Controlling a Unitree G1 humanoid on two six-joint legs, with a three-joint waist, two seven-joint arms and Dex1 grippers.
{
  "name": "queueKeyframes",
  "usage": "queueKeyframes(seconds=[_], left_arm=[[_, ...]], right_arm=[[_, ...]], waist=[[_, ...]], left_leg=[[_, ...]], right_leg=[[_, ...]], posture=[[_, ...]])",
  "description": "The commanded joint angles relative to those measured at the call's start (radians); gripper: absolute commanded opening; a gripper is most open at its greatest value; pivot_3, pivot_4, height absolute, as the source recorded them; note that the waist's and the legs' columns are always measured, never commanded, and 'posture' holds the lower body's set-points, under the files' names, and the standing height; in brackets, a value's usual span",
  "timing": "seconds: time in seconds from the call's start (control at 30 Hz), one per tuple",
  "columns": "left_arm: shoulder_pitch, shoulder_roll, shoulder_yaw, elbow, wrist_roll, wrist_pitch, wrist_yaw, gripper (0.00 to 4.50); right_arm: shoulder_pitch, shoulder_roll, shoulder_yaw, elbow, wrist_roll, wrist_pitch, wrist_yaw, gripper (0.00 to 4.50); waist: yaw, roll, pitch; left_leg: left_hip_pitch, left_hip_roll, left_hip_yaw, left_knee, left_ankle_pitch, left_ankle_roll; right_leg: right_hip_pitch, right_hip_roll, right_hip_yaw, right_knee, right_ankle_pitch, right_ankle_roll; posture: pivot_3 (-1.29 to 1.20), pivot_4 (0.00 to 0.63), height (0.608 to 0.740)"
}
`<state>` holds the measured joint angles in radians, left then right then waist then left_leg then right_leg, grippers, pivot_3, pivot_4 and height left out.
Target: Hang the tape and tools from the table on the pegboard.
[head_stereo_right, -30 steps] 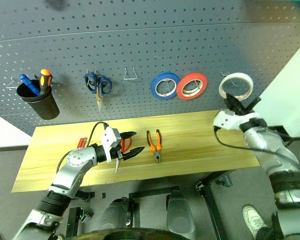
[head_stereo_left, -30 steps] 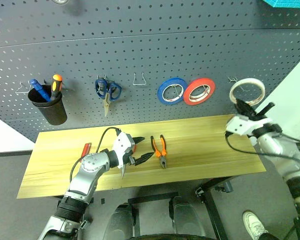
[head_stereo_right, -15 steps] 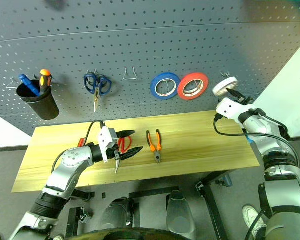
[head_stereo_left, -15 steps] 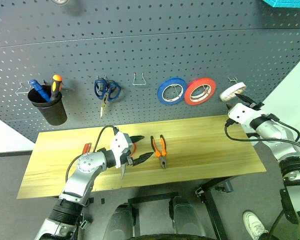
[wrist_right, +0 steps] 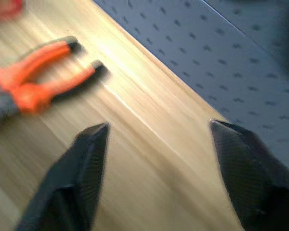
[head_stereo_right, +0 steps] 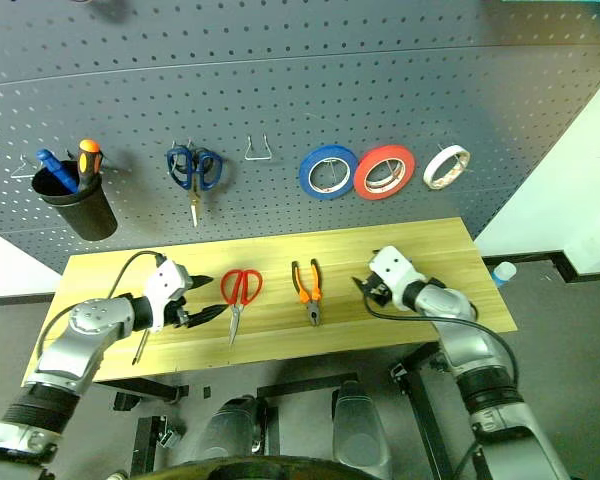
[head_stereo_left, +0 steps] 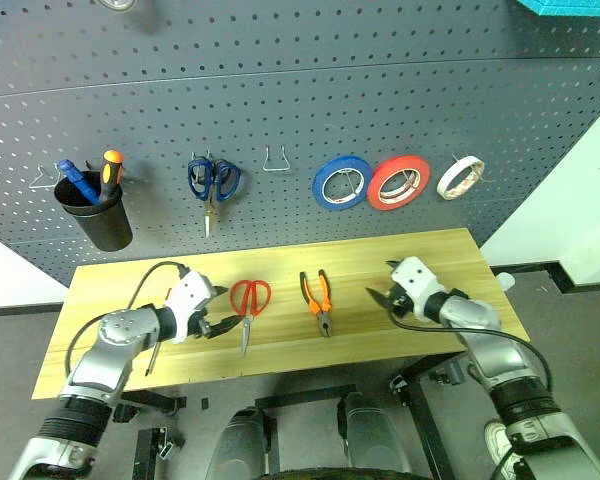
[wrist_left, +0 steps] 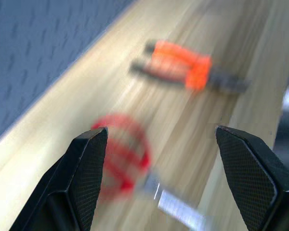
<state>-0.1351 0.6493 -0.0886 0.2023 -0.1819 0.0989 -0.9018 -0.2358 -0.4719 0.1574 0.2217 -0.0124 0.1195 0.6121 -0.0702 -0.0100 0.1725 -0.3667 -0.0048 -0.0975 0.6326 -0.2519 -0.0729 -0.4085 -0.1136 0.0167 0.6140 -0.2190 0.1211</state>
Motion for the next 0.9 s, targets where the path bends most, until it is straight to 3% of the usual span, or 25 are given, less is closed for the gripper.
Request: queueKeyframes(seconds=[0.03, 0.2, 0.37, 0.6, 0.9], left_arm=[[-0.038, 0.041, 0.039, 0.074, 0.001, -0.041, -0.051, 3.72], [-0.076, 0.080, 0.029, 0.189, -0.005, -0.094, -0.174, 3.72], [-0.117, 0.113, 0.020, 0.335, 0.040, -0.170, -0.242, 3.72], [-0.131, 0.106, 0.036, 0.374, 0.037, -0.193, -0.270, 3.72], [-0.093, 0.073, 0.054, 0.336, 0.021, -0.188, -0.257, 3.72]], right_arm=[[-0.022, 0.071, 0.034, -0.112, 0.013, 0.291, -0.027, 4.43], [-0.090, 0.208, 0.087, -0.176, 0.003, 0.637, -0.101, 4.43], [-0.181, 0.332, 0.114, -0.118, -0.017, 0.817, -0.196, 4.43], [-0.288, 0.464, 0.102, 0.083, -0.042, 0.856, -0.342, 4.43], [-0.388, 0.543, 0.049, 0.334, -0.049, 0.783, -0.471, 4.43]], waist=[[0.002, 0.000, 0.000], [0.001, 0.000, 0.000], [-0.001, -0.001, 0.000], [-0.002, -0.001, 0.000], [-0.007, 0.000, 0.001]], left_leg=[[-0.001, 0.000, 0.000, 0.000, 0.000, 0.000], [-0.006, 0.000, 0.000, 0.000, 0.000, 0.000], [-0.007, 0.000, 0.000, -0.001, 0.000, 0.000], [-0.009, 0.000, 0.000, -0.003, 0.000, 0.000], [-0.009, 0.001, 0.000, -0.004, 0.000, 0.000]], right_leg=[[-0.001, 0.000, 0.000, 0.000, 0.000, 0.000], [-0.006, 0.000, 0.000, 0.000, 0.003, -0.003], [-0.009, 0.001, 0.000, 0.001, 0.003, -0.003], [-0.012, 0.001, 0.000, 0.002, 0.004, 0.000], [-0.013, 0.001, 0.000, 0.003, 0.004, 0.001]], posture=[[-0.10, 0.118, 0.730], [-0.09, 0.120, 0.730], [-0.10, 0.131, 0.730], [-0.10, 0.154, 0.730], [-0.08, 0.152, 0.730]])
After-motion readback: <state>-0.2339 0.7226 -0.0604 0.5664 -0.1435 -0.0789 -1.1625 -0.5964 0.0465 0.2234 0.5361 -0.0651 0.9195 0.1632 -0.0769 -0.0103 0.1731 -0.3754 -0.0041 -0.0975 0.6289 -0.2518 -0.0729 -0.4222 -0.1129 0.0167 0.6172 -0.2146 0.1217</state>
